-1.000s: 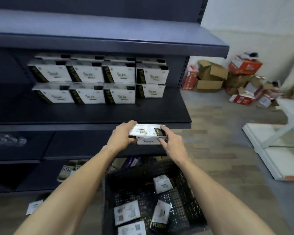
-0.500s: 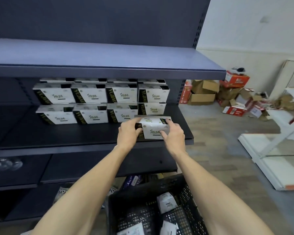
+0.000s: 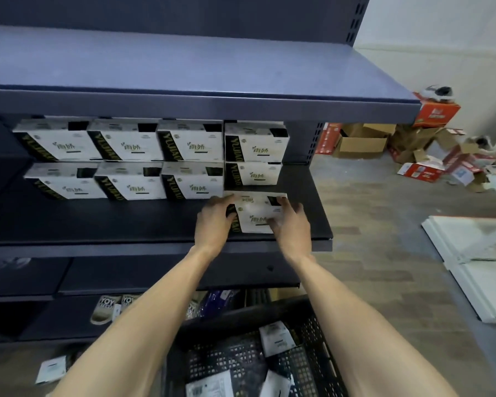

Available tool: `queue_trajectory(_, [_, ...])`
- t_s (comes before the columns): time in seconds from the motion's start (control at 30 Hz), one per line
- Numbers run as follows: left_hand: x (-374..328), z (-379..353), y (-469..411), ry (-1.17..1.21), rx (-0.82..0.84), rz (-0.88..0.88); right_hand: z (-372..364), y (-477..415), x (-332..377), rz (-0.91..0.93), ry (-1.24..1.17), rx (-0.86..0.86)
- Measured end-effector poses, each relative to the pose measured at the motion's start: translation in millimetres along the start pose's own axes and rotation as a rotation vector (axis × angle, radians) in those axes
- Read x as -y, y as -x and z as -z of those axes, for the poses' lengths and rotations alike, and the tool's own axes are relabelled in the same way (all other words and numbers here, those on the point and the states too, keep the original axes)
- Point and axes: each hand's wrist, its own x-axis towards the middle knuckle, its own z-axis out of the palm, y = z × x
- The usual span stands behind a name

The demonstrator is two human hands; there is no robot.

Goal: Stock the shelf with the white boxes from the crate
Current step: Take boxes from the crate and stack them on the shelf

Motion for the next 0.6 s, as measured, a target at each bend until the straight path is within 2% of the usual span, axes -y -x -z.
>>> queue_trajectory(0.23, [8, -19, -44, 0.029, 0.042, 0.032, -13, -48, -13, 0.085, 0.007, -0.015])
queue_trajectory(0.33, [10, -19, -54, -0.113, 0.053, -0.030, -16, -69, -16, 0.100, 0.011, 0.012])
queue_trajectory(0.47, [12, -14, -73, -0.467, -0.076, -0.206, -24, -89, -15, 0.124, 0.018, -0.005])
queue_trajectory(0.6, [18, -16, -91, -0.515, -0.112, -0.253, -33, -104, -15, 0.145, 0.018, -0.015])
